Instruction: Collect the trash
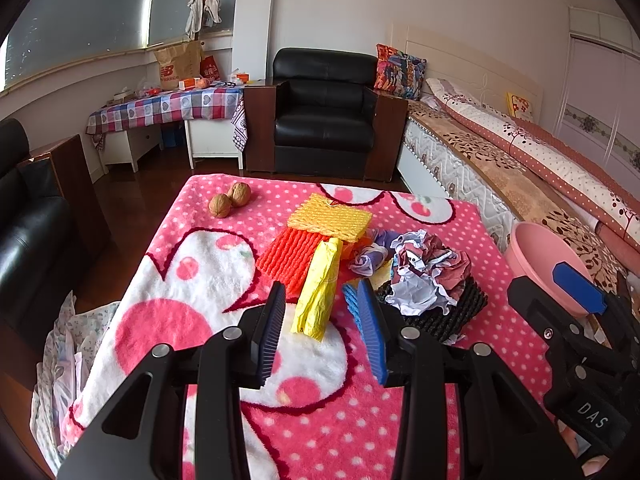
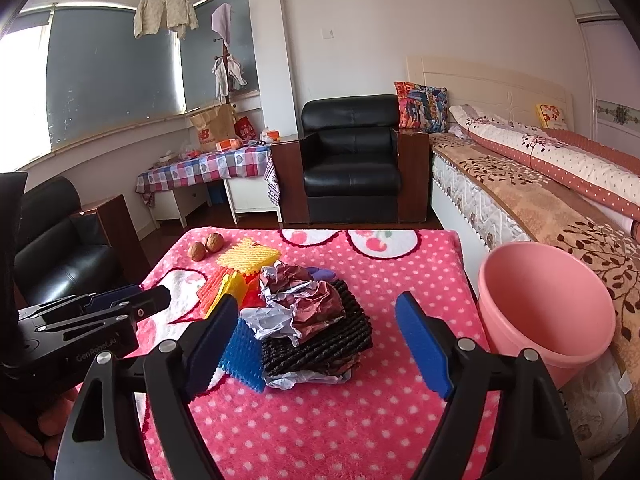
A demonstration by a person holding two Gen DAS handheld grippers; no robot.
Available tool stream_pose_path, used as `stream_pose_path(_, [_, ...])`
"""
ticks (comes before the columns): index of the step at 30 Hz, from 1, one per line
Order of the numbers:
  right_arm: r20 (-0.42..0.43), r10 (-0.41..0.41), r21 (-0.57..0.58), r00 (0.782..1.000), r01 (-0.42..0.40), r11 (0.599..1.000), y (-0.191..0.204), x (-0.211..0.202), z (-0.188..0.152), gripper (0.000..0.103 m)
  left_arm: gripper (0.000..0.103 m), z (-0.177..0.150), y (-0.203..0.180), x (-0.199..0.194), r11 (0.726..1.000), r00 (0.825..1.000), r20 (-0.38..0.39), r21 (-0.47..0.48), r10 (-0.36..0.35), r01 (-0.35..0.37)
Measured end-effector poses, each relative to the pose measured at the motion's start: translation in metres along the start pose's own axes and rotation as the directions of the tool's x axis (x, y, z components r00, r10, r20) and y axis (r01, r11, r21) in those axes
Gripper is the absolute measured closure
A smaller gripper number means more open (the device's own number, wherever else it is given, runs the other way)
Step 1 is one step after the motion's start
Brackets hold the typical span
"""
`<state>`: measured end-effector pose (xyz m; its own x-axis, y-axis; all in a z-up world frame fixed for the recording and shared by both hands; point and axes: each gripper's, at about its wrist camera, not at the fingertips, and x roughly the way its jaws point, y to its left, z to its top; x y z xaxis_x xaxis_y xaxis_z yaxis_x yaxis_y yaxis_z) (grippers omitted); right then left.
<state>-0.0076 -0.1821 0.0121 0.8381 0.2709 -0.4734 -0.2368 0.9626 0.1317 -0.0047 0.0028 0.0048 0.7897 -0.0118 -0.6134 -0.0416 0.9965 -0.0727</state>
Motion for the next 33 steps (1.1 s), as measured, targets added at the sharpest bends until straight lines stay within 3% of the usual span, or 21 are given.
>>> stream_pose_path(33, [0.010, 0.015, -0.019, 1.000, -0.015, 1.000, 0.0062, -0.0064, 0.0023, 0.027, 0.065, -0.0007, 0.0021, -0.0025, 1.000, 1.000, 0.003, -0.007, -0.007, 0.007])
